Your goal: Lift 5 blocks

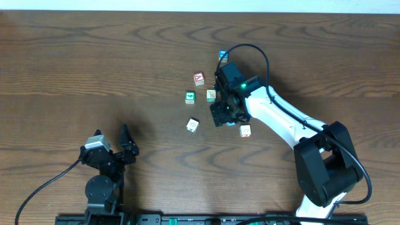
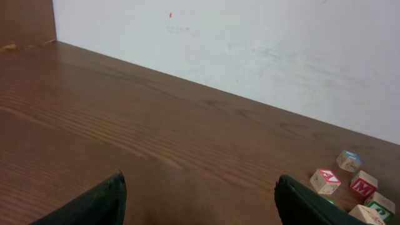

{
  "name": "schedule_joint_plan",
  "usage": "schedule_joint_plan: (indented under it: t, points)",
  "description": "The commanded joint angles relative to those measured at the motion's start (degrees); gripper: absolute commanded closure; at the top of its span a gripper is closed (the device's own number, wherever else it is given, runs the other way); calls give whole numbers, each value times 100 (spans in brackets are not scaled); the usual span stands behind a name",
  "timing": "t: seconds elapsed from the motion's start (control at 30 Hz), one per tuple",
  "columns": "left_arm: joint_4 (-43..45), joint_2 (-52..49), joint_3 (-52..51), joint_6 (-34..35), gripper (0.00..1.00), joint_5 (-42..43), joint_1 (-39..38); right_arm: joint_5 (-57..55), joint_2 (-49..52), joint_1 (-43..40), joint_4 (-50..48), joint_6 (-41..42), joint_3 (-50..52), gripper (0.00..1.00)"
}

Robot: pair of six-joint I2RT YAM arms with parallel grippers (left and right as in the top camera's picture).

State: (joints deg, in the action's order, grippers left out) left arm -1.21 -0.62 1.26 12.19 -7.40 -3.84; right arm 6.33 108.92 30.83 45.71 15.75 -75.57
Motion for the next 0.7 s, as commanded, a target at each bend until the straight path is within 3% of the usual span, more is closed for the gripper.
schedule_joint_plan:
  t: [0.0, 0.33, 0.37, 0.57, 0.67]
  points:
    - [-238, 24, -103, 9, 24, -37, 28, -251, 7, 46, -7, 162, -96, 34]
    - [-238, 24, -103, 9, 23, -37, 28, -647, 17, 46, -133, 66, -92, 30]
    - [-238, 24, -103, 9, 23, -37, 28, -649, 17, 46, -190, 44, -92, 33]
    - [-238, 24, -103, 9, 23, -37, 28, -651, 20, 44, -595, 46, -92, 76]
    - [-238, 24, -103, 9, 24, -37, 28, -704, 20, 44, -713, 48, -92, 86]
